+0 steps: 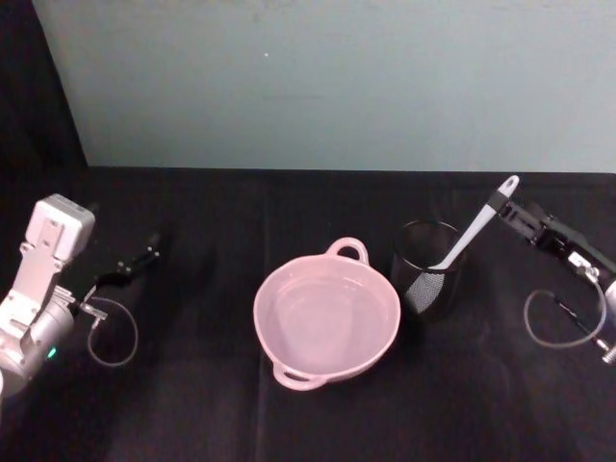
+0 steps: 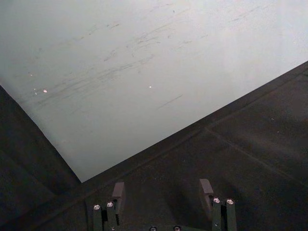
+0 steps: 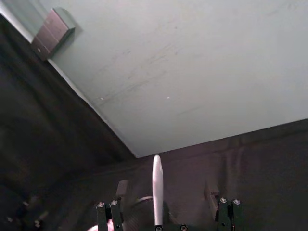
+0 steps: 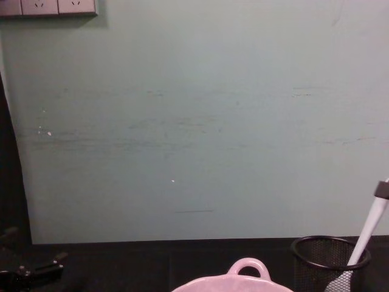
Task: Use the one hand to pick up the spoon and stir the clear water in the bowl.
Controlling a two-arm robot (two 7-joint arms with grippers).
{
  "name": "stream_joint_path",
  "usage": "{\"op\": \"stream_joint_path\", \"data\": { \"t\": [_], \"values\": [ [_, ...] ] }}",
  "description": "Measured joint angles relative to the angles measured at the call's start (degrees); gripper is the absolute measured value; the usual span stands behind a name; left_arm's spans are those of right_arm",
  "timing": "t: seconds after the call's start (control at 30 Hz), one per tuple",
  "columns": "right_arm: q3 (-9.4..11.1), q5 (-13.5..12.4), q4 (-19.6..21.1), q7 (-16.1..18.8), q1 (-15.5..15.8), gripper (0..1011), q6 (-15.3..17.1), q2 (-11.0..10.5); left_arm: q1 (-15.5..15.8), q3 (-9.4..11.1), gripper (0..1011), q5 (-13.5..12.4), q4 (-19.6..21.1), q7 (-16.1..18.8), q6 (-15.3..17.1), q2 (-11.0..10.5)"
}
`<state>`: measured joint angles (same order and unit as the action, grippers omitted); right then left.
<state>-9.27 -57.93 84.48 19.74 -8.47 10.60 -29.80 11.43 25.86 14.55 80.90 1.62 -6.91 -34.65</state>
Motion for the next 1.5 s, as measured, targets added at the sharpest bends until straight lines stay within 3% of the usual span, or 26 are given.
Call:
{"op": "stream_joint_path", "data": {
  "t": [0.3,0.6,1.23,1.5],
  "values": [
    [-1.88,-4.66,-4.58,0.67,-4.8,1002,3.1,2.12,0.0,0.0,1005,0.0,0.0,0.0,0.0,0.0],
    [-4.38,-4.61,-6.64,0.65,-7.07,1002,1.95,2.64,0.0,0.0,1005,0.0,0.0,0.0,0.0,0.0],
    [-4.0,-4.82,-6.62,0.65,-6.97,1000,2.35,2.69,0.0,0.0,1005,0.0,0.0,0.0,0.0,0.0],
    [-3.94,-4.93,-6.58,0.67,-6.93,811,2.42,2.73,0.0,0.0,1005,0.0,0.0,0.0,0.0,0.0]
  ]
}}
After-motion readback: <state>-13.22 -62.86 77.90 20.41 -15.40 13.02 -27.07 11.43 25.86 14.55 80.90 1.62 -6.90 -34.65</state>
